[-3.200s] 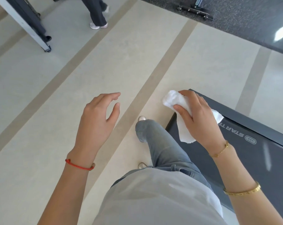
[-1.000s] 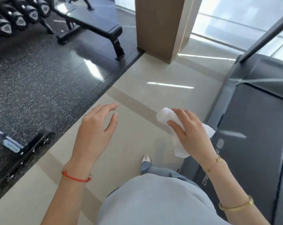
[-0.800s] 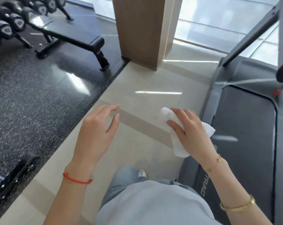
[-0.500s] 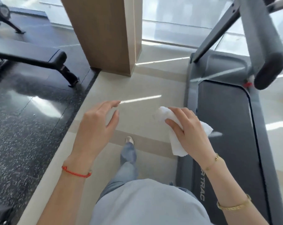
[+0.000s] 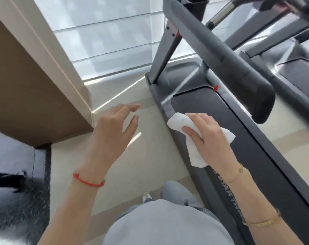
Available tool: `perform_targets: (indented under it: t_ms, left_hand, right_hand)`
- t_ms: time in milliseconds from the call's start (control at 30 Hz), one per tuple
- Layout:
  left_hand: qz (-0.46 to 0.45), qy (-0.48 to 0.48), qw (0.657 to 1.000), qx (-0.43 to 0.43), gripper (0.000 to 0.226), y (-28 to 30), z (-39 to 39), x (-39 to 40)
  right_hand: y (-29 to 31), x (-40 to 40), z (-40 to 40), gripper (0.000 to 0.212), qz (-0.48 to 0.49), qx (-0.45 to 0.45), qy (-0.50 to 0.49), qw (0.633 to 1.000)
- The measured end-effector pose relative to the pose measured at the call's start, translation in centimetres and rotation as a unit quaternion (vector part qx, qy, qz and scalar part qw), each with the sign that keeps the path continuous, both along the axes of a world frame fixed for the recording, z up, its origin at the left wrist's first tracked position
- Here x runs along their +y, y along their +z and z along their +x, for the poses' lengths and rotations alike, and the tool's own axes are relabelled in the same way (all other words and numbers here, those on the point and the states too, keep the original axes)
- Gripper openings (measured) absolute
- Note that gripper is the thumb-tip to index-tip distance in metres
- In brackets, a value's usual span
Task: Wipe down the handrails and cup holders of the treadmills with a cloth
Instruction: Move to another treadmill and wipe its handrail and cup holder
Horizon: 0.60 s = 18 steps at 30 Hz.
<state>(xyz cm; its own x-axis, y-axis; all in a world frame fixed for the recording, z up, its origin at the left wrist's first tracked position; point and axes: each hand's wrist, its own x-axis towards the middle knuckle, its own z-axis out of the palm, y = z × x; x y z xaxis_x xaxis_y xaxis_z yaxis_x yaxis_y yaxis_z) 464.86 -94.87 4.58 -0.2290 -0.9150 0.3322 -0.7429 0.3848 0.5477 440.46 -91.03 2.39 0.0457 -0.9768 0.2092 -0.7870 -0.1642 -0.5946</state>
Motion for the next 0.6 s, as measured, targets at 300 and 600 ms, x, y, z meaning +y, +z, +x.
perform_targets:
  t_ms: [300,600]
  left_hand:
    - [-0.023,-0.159,0.987,0.006,0.025,1.5,-6.4,-16.4]
    - [-0.052,-0.28,0.958,0.016,0.027,2.9,-17.2,-28.4]
  right_hand:
    - [2.3,-9.1,-4.4,0.034,-0.072,0.053,-0.148,0.985]
    - [5.2,-16.9,-11.3,0.036,-0.152,0.099,-0.268,0.946]
